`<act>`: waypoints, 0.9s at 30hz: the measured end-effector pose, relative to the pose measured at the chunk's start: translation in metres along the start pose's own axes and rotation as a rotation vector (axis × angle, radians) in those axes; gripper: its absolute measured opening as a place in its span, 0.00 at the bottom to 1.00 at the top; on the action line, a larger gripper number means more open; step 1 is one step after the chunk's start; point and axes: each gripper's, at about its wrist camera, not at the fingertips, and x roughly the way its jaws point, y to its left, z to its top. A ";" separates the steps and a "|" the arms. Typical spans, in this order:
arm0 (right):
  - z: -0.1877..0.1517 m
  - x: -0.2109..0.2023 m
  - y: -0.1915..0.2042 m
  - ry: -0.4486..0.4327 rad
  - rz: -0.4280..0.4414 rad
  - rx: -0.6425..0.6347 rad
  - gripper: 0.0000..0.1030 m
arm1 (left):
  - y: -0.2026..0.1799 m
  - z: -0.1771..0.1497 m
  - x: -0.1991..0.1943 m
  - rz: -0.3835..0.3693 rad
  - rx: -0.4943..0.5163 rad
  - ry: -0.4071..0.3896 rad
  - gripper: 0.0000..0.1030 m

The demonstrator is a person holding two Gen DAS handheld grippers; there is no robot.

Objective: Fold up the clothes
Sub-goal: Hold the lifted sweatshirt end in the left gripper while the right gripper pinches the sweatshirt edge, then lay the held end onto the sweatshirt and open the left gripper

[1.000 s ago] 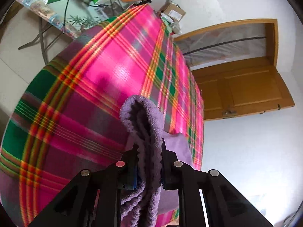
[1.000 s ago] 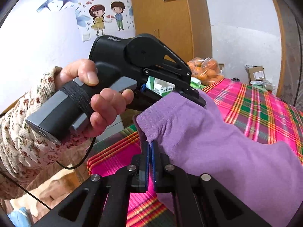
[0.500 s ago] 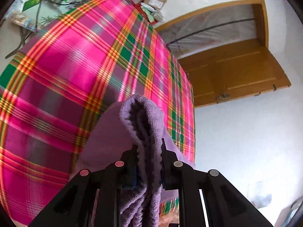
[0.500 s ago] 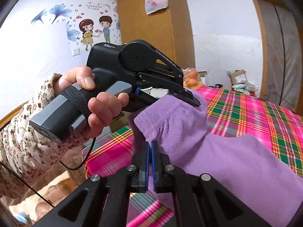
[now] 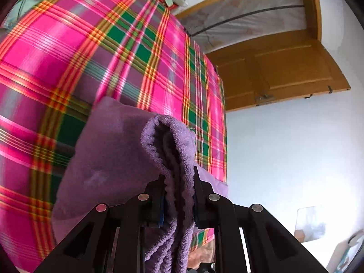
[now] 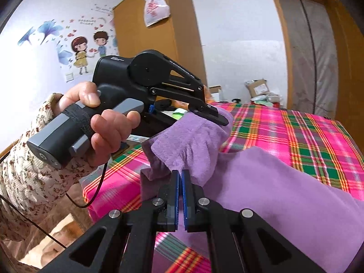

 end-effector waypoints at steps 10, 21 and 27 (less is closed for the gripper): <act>-0.017 -0.006 -0.039 0.036 -0.076 0.085 0.03 | -0.003 -0.001 0.057 0.027 -0.061 0.086 0.18; -0.042 -0.008 -0.076 0.110 -0.129 0.188 0.03 | -0.005 -0.014 0.084 0.045 -0.060 0.119 0.22; -0.047 -0.013 -0.084 0.125 -0.150 0.226 0.04 | -0.005 -0.026 0.075 0.016 -0.054 0.101 0.22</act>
